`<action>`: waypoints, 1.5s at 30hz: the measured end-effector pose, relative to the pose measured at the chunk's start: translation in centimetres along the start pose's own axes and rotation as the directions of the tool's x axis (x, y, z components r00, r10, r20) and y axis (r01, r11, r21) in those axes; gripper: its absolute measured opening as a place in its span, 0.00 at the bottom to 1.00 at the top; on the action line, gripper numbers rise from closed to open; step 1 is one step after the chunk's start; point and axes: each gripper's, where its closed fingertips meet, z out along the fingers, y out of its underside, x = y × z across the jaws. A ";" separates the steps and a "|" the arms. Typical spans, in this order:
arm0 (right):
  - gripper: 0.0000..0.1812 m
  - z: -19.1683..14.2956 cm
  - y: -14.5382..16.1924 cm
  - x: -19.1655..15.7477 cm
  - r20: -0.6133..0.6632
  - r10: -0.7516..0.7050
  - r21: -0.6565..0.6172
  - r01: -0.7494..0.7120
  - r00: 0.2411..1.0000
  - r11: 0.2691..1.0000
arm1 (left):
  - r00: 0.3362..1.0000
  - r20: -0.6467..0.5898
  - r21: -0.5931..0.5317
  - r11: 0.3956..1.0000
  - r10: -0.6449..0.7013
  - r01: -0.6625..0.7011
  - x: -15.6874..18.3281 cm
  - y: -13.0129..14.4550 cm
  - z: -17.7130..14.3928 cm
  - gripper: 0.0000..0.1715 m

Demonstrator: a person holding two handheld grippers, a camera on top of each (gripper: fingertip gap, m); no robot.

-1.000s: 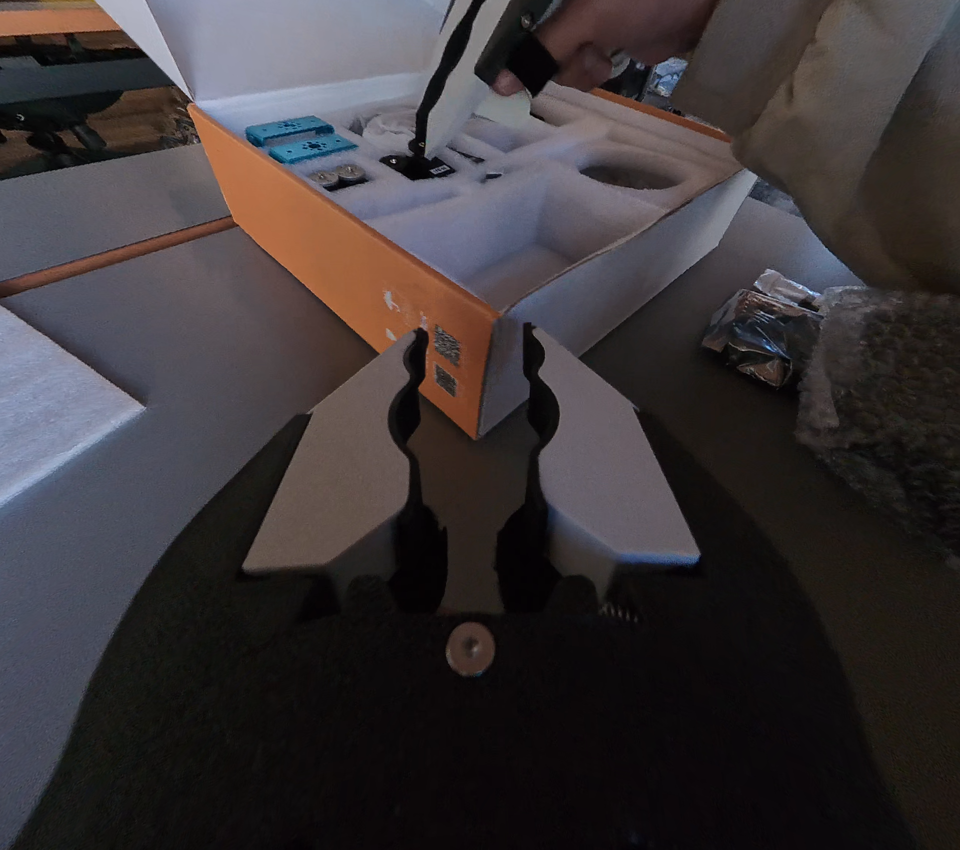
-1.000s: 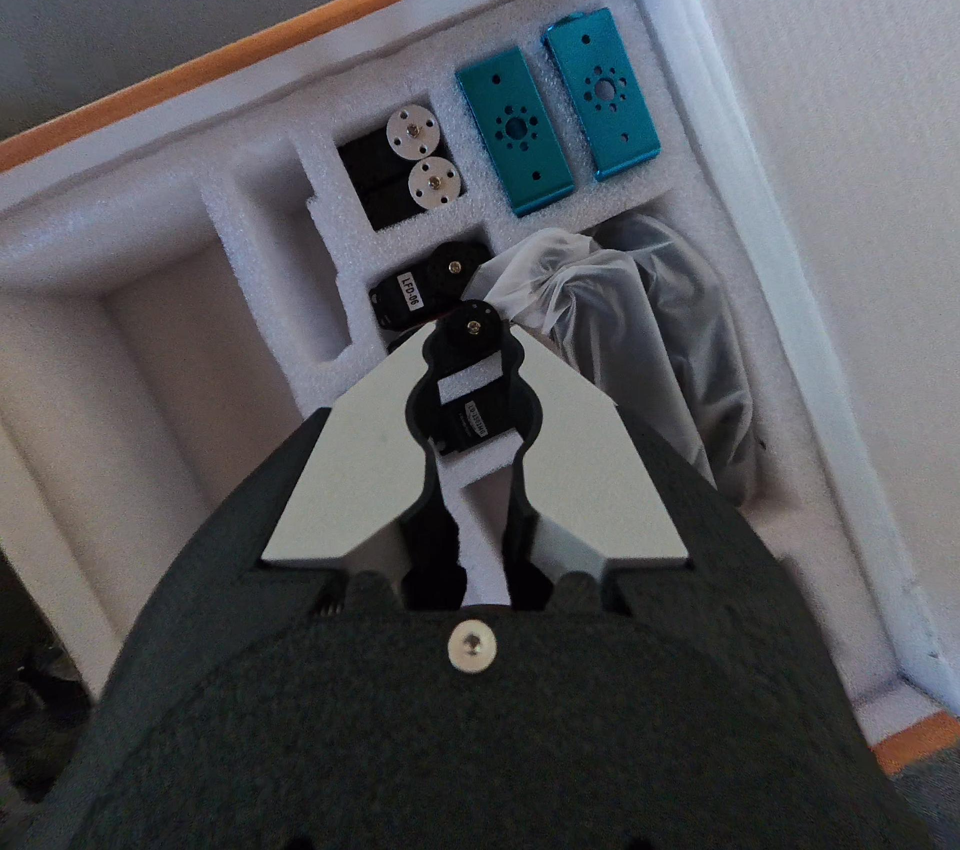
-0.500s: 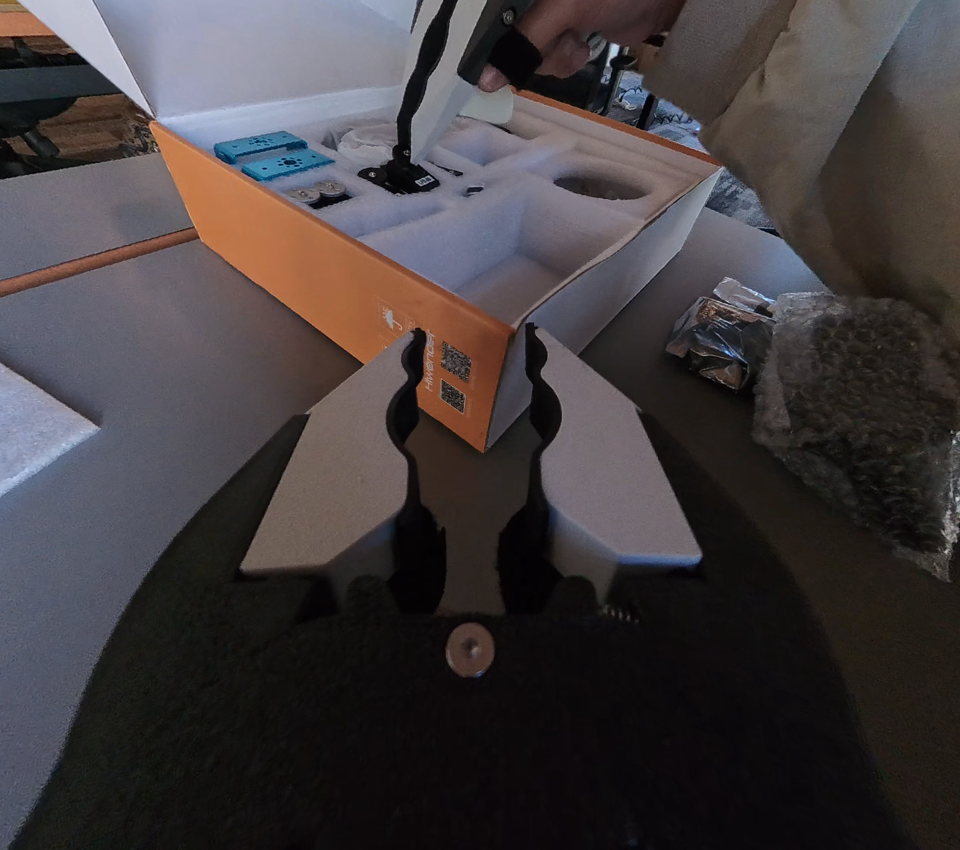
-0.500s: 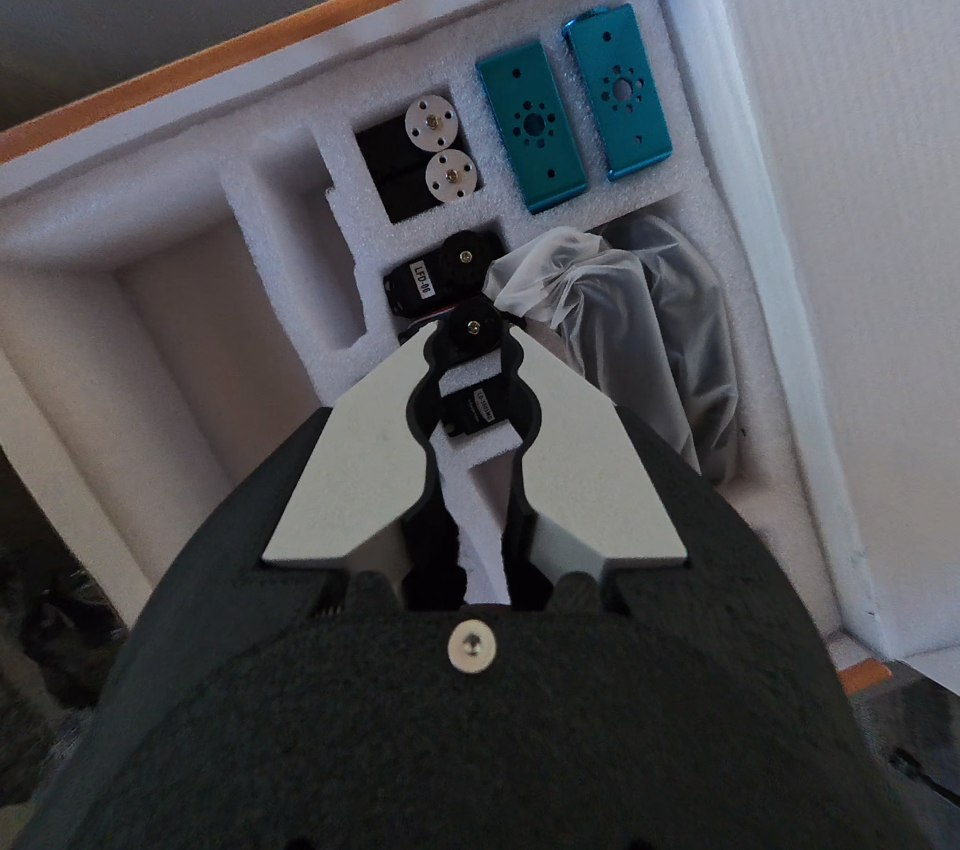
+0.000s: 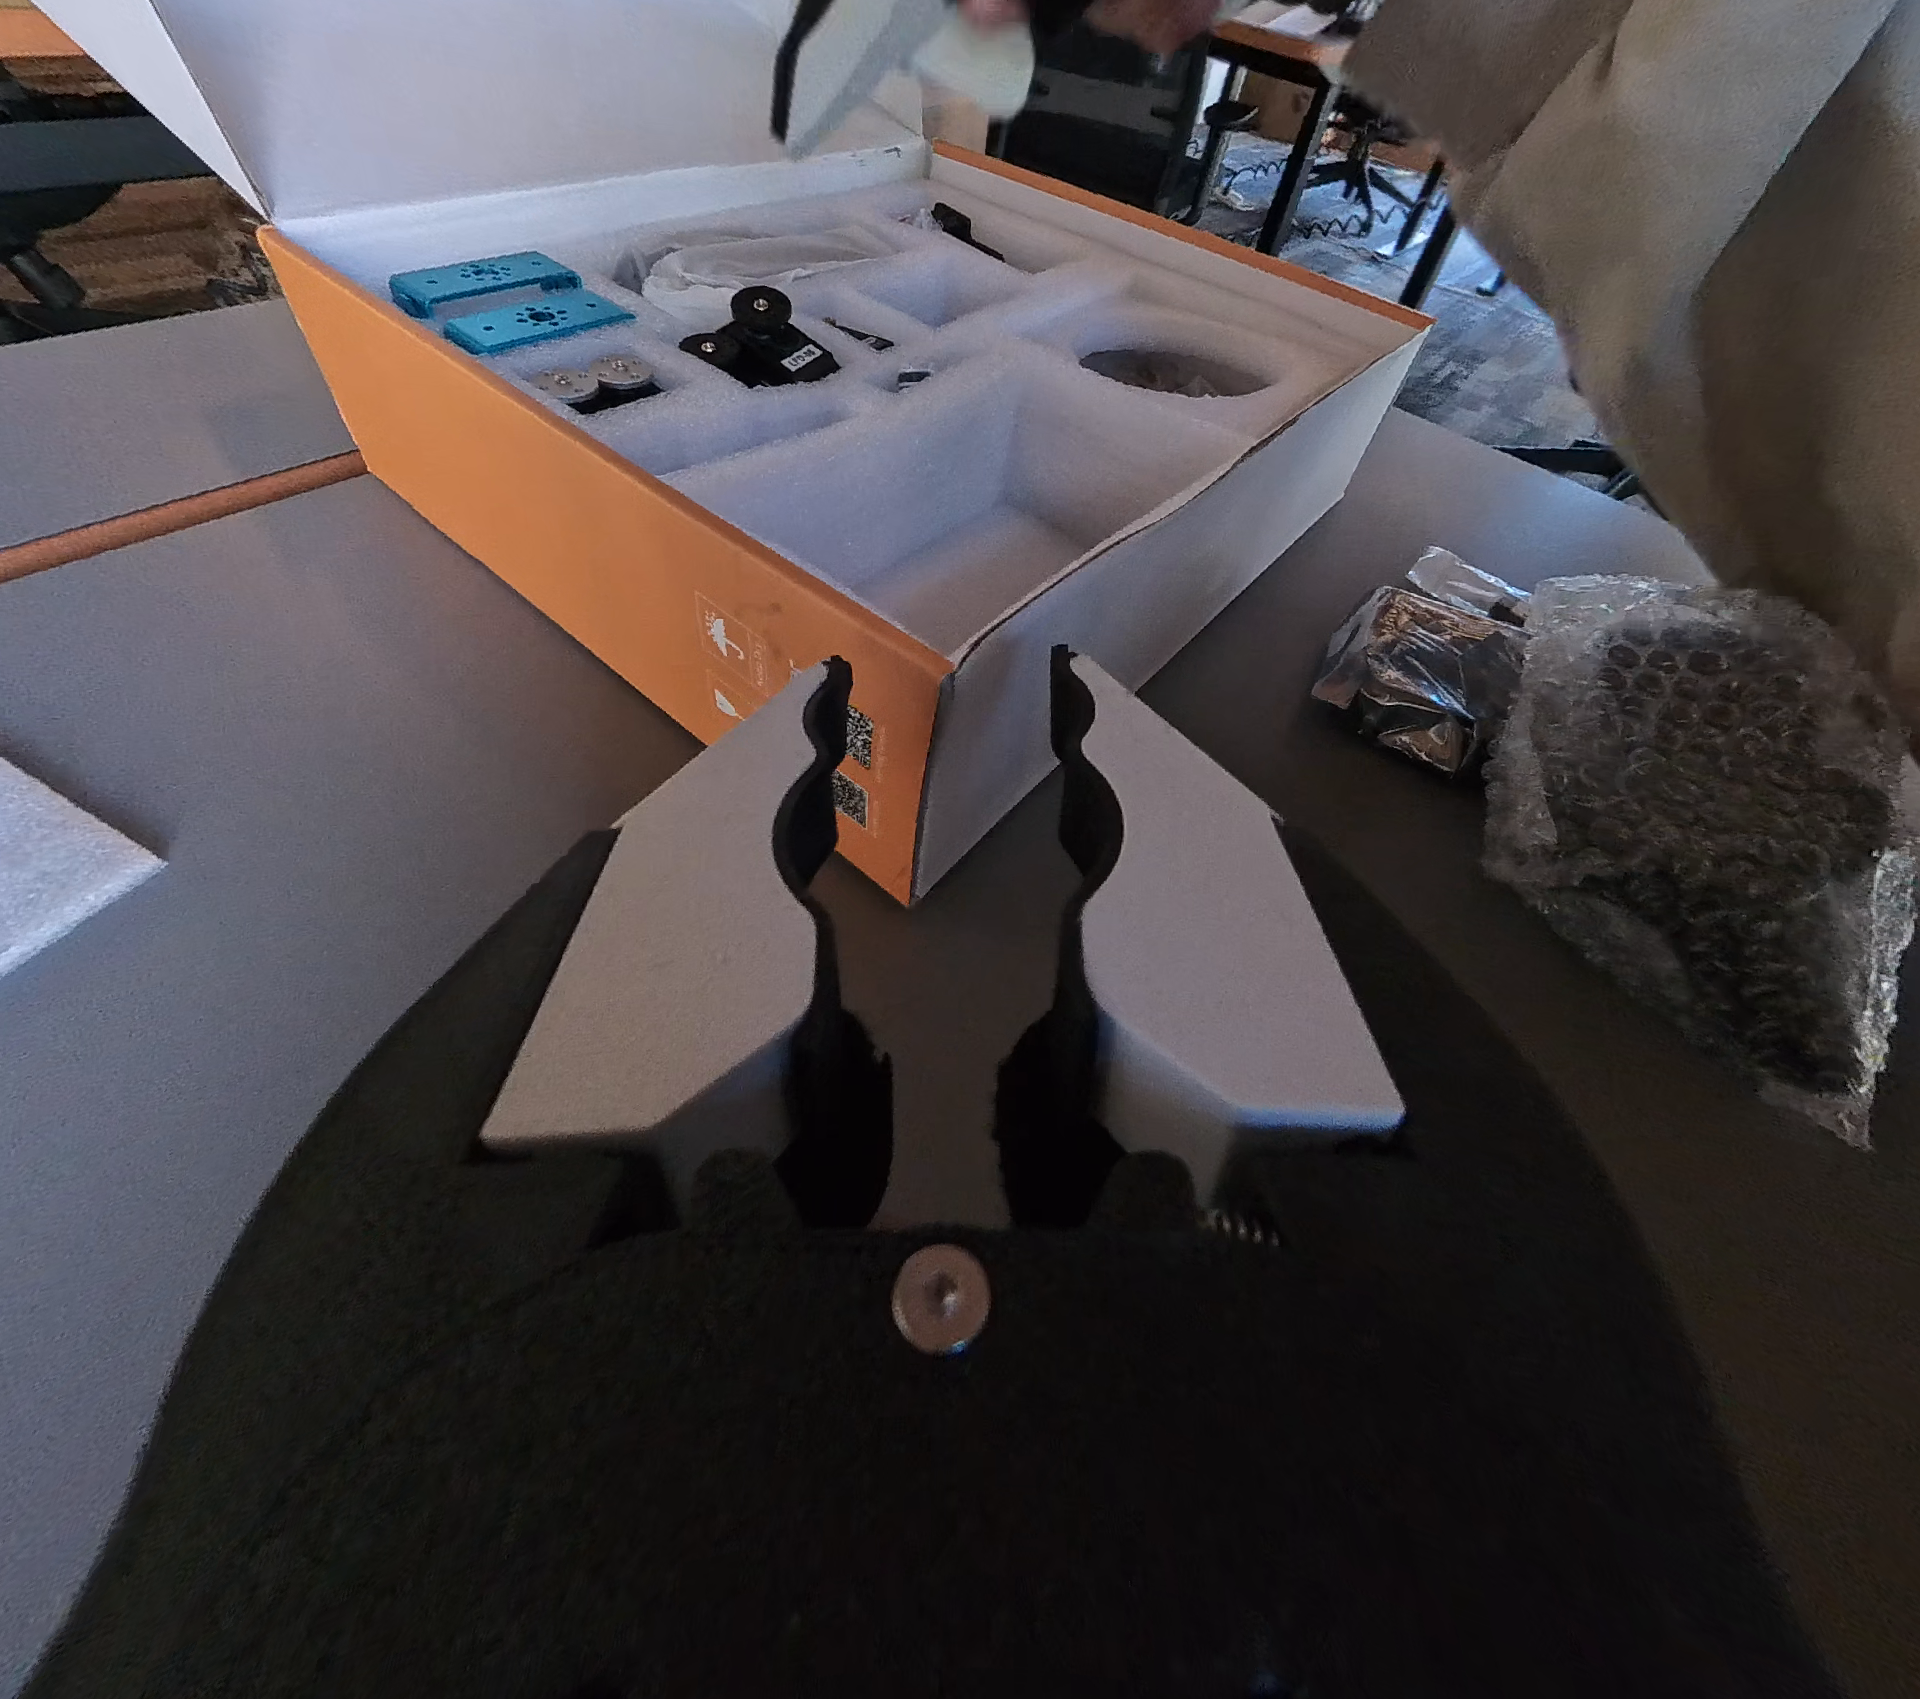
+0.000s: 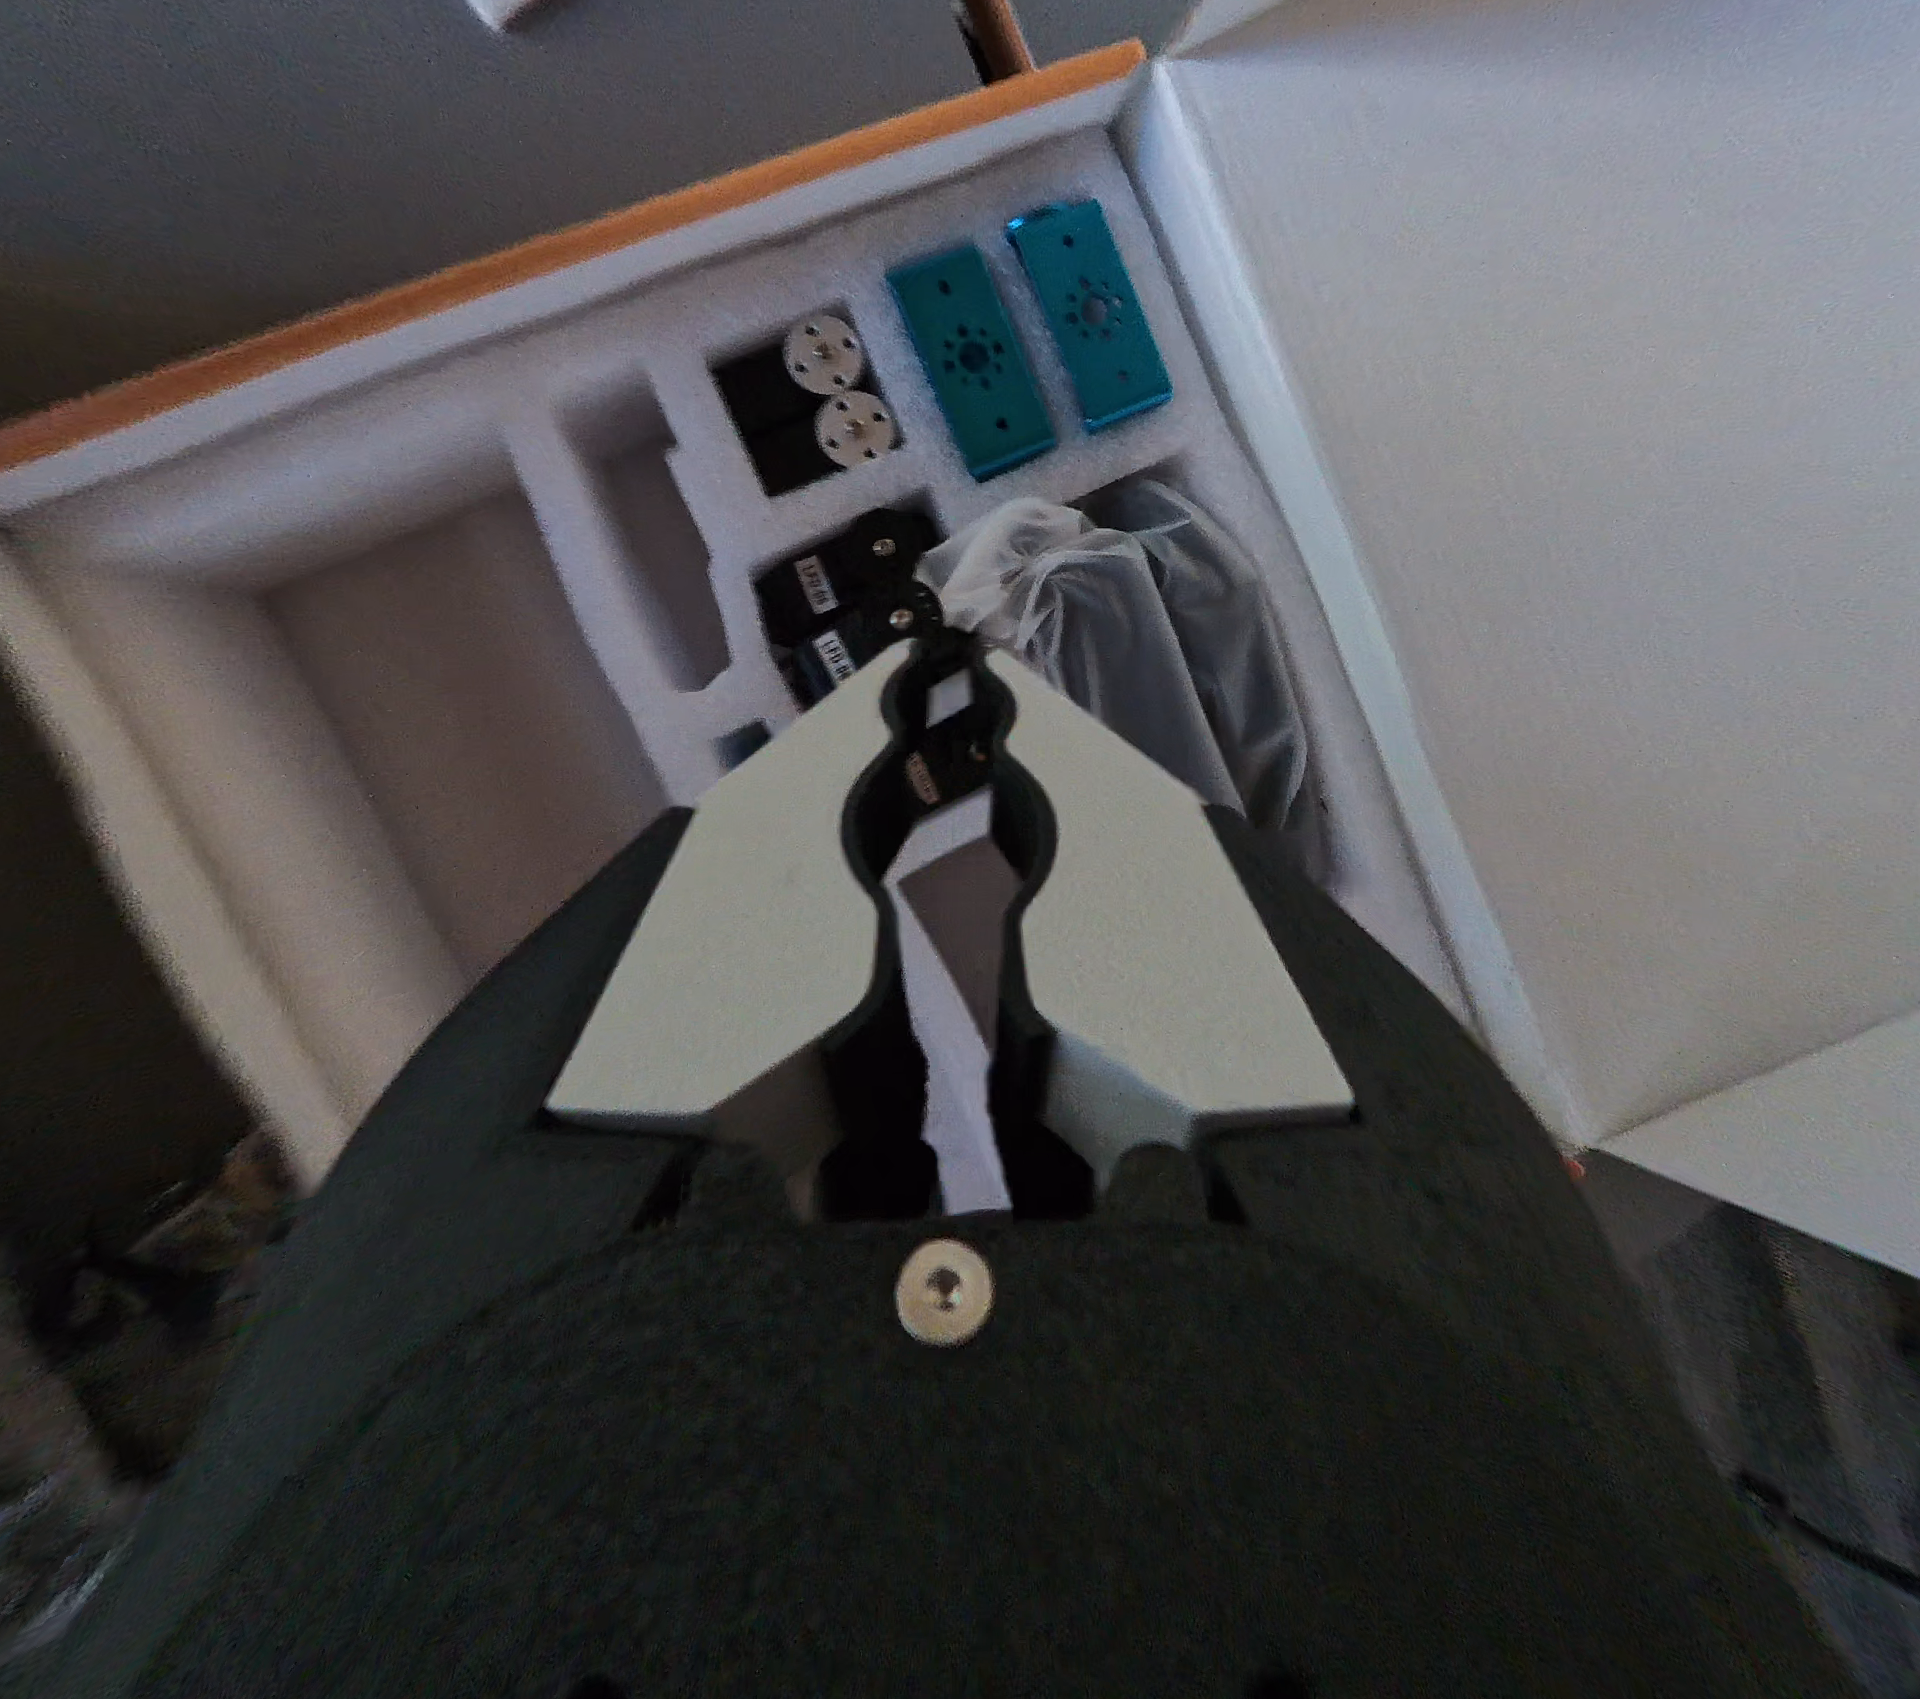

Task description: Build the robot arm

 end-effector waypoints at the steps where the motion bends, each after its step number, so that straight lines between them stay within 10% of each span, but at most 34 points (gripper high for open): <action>1: 0.09 1.1 0.3 0.0 -0.020 0.003 0.012 -0.003 1.000 1.000 | 1.000 0.004 0.001 1.000 0.007 -0.007 0.0 0.0 -0.1 0.22; 4: 0.23 4.5 1.6 -0.7 0.012 0.132 0.061 -0.133 0.991 0.989 | 1.000 0.014 0.010 1.000 0.020 -0.020 -0.1 -0.2 -0.3 0.22; 17: 0.11 5.2 1.5 -1.1 -0.162 0.095 0.155 -0.070 0.982 0.985 | 0.998 0.059 0.018 1.000 0.022 -0.024 -1.5 -2.2 1.2 0.22; 26: 0.10 4.5 1.8 -0.2 0.092 0.318 0.253 -0.331 0.944 0.909 | 0.990 -0.097 -0.142 0.983 0.106 -0.120 0.3 -1.0 6.4 0.14; 33: 0.10 3.4 2.2 -1.0 -0.130 0.142 0.157 -0.121 0.981 0.980 | 0.985 -0.120 -0.135 0.981 0.123 -0.139 0.8 -0.3 6.7 0.15; 39: 0.10 3.4 1.8 0.1 0.059 0.304 0.204 -0.309 0.951 0.929 | 0.983 -0.108 -0.139 0.977 0.148 -0.162 0.9 -0.1 6.6 0.14; 45: 0.11 1.2 2.5 -0.8 -0.061 0.224 0.215 -0.206 0.973 0.955 | 0.982 -0.112 -0.135 0.977 0.149 -0.163 0.9 -0.1 6.6 0.14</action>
